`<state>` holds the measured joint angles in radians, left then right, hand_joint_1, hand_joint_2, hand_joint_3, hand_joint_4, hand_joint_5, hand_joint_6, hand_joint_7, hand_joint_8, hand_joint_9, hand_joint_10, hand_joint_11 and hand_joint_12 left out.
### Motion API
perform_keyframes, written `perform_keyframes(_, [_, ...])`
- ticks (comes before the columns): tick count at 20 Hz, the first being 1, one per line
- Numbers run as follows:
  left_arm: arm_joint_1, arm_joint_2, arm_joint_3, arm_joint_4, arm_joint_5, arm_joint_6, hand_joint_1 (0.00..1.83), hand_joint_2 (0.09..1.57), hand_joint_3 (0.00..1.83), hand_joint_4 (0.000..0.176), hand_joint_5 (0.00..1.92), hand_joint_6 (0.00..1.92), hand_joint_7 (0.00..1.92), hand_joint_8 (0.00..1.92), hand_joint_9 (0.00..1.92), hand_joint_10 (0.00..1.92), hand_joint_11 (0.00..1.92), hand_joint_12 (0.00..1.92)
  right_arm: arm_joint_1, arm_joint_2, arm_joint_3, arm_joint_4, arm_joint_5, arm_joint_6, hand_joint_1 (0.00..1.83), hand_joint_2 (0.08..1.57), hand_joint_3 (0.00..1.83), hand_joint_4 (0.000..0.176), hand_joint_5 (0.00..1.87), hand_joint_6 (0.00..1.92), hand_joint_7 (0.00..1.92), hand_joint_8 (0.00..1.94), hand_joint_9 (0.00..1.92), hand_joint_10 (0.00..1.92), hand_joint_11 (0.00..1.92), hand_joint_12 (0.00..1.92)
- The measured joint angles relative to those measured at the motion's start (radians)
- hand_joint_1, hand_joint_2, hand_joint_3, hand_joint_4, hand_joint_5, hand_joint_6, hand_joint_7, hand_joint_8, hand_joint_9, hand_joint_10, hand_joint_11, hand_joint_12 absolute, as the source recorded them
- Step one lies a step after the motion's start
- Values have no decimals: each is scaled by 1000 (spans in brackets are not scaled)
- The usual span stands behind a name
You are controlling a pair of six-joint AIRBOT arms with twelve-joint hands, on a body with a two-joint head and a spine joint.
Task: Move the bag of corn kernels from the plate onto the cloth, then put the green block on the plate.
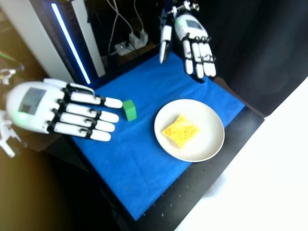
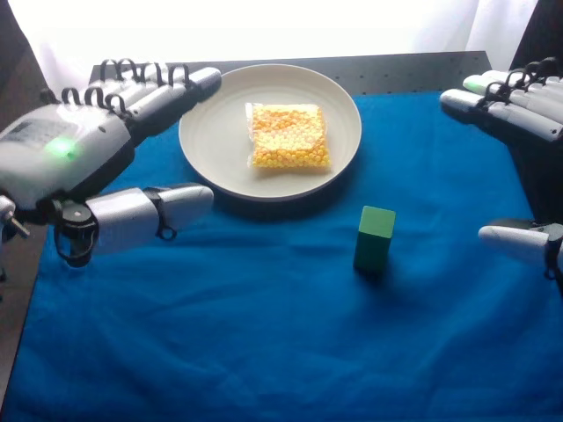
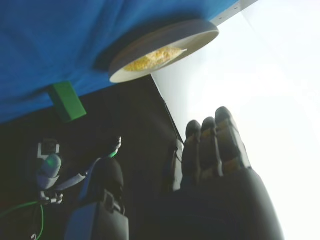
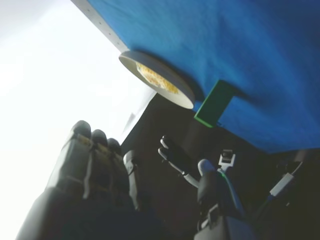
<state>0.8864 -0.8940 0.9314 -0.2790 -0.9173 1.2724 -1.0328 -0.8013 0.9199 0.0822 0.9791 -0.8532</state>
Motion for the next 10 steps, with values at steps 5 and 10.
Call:
perform_keyframes(5, [-118, -63, 87, 12, 111, -3, 353, 1341, 0, 92, 0, 0, 0, 0, 0, 0, 26, 15, 0, 0, 20, 10, -1, 15, 521, 1220, 9, 29, 0, 0, 0, 0, 0, 0, 0, 0])
perform_keyframes(10, [-285, -214, 245, 83, 362, -2, 584, 1267, 0, 141, 0, 0, 0, 0, 0, 0, 0, 0, 0, 0, 20, 4, -2, 19, 438, 1232, 9, 12, 0, 0, 0, 0, 0, 0, 0, 0])
